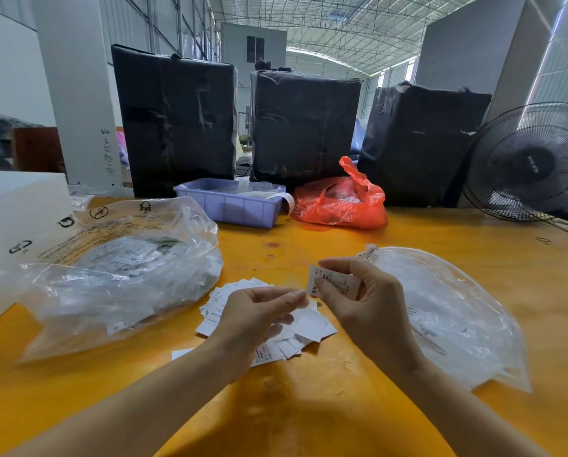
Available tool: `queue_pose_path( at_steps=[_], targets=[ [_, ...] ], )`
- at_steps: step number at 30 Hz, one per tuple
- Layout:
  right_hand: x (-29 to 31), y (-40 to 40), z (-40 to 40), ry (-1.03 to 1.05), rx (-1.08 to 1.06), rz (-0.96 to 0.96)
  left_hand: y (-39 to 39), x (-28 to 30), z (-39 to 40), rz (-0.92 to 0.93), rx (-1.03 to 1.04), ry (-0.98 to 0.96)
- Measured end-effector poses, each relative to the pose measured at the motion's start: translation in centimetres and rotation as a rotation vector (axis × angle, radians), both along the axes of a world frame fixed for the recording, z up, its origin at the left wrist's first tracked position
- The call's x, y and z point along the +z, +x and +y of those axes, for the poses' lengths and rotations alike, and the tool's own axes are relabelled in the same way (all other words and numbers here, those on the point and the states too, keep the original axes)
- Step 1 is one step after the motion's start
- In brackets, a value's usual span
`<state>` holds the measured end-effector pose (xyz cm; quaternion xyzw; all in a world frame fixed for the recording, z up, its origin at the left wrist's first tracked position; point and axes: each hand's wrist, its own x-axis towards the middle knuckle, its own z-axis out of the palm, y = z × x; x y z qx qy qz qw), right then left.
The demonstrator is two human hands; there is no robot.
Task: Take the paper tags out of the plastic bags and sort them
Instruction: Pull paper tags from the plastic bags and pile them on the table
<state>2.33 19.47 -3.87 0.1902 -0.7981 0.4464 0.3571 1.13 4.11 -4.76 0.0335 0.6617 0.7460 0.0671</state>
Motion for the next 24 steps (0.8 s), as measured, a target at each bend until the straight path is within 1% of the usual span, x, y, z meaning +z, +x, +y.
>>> queue_pose_path(
  at_steps=[3, 16, 24],
  targets=[
    [-0.05, -0.11, -0.07, 0.062, -0.038, 0.040, 0.04, 0.02, 0.02, 0.003, -0.006, -0.002],
    [-0.19, -0.30, -0.04, 0.078, -0.036, 0.033, 0.16, -0.04, 0.09, 0.022, -0.019, -0.018],
    [0.12, -0.32, 0.22, -0.017, -0.035, 0.021, 0.10, -0.04, 0.06, 0.024, -0.021, -0.023]
  ],
)
